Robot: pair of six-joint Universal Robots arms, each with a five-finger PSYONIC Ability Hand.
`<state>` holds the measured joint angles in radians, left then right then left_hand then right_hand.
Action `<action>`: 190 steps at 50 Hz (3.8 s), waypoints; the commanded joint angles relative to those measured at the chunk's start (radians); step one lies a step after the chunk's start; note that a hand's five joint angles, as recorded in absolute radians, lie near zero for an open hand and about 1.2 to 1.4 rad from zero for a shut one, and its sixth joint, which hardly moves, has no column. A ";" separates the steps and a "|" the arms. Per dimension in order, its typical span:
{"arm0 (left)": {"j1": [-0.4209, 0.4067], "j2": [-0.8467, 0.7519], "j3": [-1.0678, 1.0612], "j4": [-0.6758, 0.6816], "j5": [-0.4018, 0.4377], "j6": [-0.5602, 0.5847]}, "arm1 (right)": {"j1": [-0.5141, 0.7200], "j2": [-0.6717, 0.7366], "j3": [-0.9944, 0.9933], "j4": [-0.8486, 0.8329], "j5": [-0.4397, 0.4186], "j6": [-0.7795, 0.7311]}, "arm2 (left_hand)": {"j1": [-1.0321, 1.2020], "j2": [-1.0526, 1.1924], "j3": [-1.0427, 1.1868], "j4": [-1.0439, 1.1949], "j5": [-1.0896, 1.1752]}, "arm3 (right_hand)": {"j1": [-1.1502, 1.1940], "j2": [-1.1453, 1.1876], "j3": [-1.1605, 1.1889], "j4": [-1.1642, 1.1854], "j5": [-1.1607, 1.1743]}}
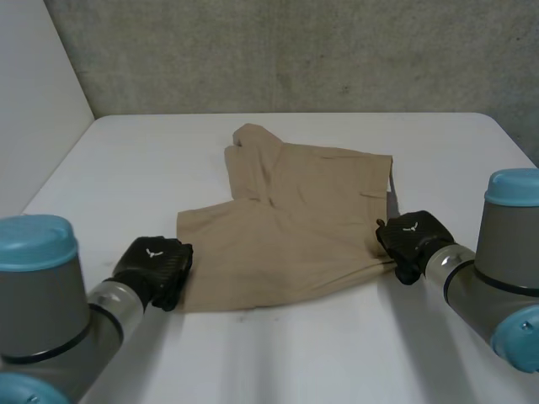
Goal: Fold the shorts.
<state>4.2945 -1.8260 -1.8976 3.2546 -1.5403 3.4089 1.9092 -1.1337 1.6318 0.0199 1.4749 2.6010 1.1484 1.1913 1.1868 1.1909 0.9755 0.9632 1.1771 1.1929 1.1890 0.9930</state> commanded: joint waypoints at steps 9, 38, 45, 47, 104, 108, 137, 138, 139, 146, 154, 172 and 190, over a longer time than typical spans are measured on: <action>-0.024 0.232 -0.103 -0.349 -0.006 0.151 | -0.009 -0.098 0.048 0.402 -0.027 -0.321 | 0.248 0.205 0.209 0.205 0.246 | 0.433 0.219 0.203 0.207 0.229; -0.045 -0.005 0.181 -0.003 0.035 0.159 | -0.006 -0.187 0.039 0.270 -0.062 -0.285 | -0.492 -0.534 -0.530 -0.534 -0.493 | -0.453 -0.666 -0.682 -0.678 -0.657; -0.042 -0.073 0.227 -0.122 0.108 0.156 | -0.006 -0.186 0.045 0.258 -0.068 -0.249 | -0.497 -0.540 -0.536 -0.540 -0.499 | -0.455 -0.669 -0.685 -0.681 -0.660; -0.042 -0.073 0.203 -0.174 0.114 0.155 | -0.009 -0.184 0.049 0.258 -0.087 -0.243 | -0.489 -0.532 -0.527 -0.531 -0.490 | -0.453 -0.666 -0.682 -0.678 -0.657; 0.024 -0.081 0.011 0.021 0.095 0.164 | -0.067 -0.232 0.284 0.068 -0.085 -0.168 | 0.248 0.205 0.209 0.205 0.246 | 0.433 0.219 0.203 0.207 0.229; 0.021 -0.068 0.003 0.016 0.097 0.164 | -0.067 -0.239 0.283 0.068 -0.085 -0.168 | 0.248 0.205 0.209 0.205 0.246 | 0.433 0.219 0.203 0.207 0.229; 0.024 0.039 -0.038 -0.022 0.080 0.150 | -0.067 -0.244 0.289 0.054 -0.088 -0.167 | -0.265 -0.308 -0.304 -0.308 -0.267 | 0.433 0.219 0.203 0.207 0.229; 0.024 0.033 -0.038 -0.021 0.080 0.150 | -0.067 -0.244 0.290 0.054 -0.088 -0.167 | -0.286 -0.329 -0.324 -0.328 -0.288 | 0.433 0.219 0.203 0.207 0.229; 0.024 0.028 -0.038 -0.019 0.080 0.150 | -0.067 -0.244 0.290 0.054 -0.088 -0.167 | -0.303 -0.346 -0.342 -0.346 -0.305 | 0.433 0.219 0.203 0.207 0.229; 0.024 -0.018 -0.028 -0.003 0.085 0.150 | -0.067 -0.244 0.293 0.052 -0.090 -0.167 | -0.353 -0.396 -0.392 -0.396 -0.355 | 0.433 0.219 0.203 0.207 0.229; 0.021 -0.061 -0.020 0.002 0.085 0.151 | -0.068 -0.244 0.295 0.048 -0.090 -0.167 | -0.330 -0.373 -0.369 -0.373 -0.332 | 0.433 0.219 0.203 0.207 0.229; 0.008 -0.035 -0.050 0.001 0.083 0.153 | -0.067 -0.261 0.299 0.055 -0.084 -0.168 | 0.248 0.205 0.209 0.205 0.246 | 0.433 0.219 0.203 0.207 0.229; -0.010 0.396 -0.143 -0.461 0.083 0.167 | -0.076 -0.373 0.356 0.368 -0.102 -0.429 | 0.248 0.205 0.209 0.205 0.246 | 0.433 0.219 0.203 0.207 0.229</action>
<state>4.2882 -1.5256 -2.0172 2.9064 -1.4586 3.5752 1.8411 -1.4841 1.9461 0.2772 1.3745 2.2967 1.1154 1.1913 1.1862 1.1909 0.9793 0.9447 1.1764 1.1752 1.1885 0.9871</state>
